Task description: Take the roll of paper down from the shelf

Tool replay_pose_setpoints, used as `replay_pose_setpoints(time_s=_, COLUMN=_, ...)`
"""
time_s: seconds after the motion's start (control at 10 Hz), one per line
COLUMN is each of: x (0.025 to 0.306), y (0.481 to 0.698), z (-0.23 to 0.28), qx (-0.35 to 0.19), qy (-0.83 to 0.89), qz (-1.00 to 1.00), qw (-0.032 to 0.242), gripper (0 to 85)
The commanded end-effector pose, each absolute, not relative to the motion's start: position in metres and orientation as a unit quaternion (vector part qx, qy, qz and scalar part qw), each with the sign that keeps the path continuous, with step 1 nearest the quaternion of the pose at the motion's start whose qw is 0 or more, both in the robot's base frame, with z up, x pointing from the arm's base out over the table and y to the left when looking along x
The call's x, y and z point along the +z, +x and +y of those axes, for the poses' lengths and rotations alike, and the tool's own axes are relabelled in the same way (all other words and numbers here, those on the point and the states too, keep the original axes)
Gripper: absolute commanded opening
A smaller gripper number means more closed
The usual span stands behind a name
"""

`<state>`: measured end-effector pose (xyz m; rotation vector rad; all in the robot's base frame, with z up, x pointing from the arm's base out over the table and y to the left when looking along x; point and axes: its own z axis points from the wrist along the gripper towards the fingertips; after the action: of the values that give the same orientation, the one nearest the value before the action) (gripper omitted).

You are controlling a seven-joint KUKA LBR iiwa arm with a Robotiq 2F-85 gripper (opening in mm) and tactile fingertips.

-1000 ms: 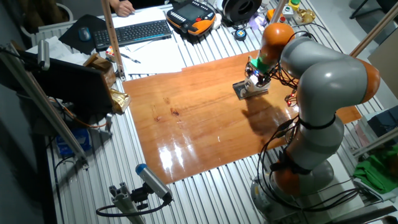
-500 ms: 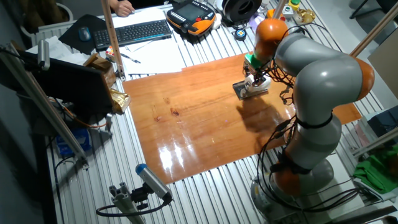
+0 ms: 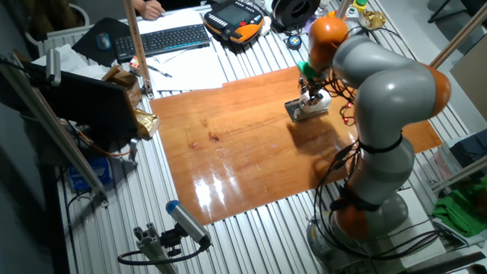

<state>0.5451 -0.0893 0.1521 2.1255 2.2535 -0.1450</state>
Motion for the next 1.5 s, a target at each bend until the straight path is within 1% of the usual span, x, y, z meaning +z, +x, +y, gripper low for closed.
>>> replay_pose_setpoints(time_s=0.0, x=0.152, y=0.545, z=-0.089, qx=-0.052, qy=0.737, qz=0.674, qw=0.014, gripper=56.0)
replay_pose_setpoints(time_s=0.2, x=0.152, y=0.547, z=-0.091, qx=-0.04, qy=0.721, qz=0.691, qw=0.005, gripper=56.0)
replay_pose_setpoints(time_s=0.4, x=0.146, y=0.564, z=-0.108, qx=-0.034, qy=0.708, qz=0.705, qw=-0.006, gripper=61.7)
replay_pose_setpoints(time_s=0.8, x=0.137, y=0.567, z=-0.126, qx=-0.026, qy=0.693, qz=0.721, qw=0.014, gripper=65.3)
replay_pose_setpoints(time_s=0.9, x=0.133, y=0.565, z=-0.134, qx=-0.019, qy=0.688, qz=0.726, qw=0.014, gripper=65.7)
replay_pose_setpoints(time_s=1.1, x=0.127, y=0.566, z=-0.142, qx=-0.009, qy=0.685, qz=0.728, qw=0.008, gripper=64.7)
replay_pose_setpoints(time_s=1.2, x=0.125, y=0.567, z=-0.143, qx=-0.008, qy=0.684, qz=0.729, qw=0.01, gripper=61.7)
replay_pose_setpoints(time_s=1.3, x=0.122, y=0.568, z=-0.144, qx=-0.009, qy=0.681, qz=0.732, qw=0.018, gripper=57.3)
replay_pose_setpoints(time_s=1.4, x=0.119, y=0.568, z=-0.146, qx=-0.009, qy=0.677, qz=0.735, qw=0.021, gripper=55.3)
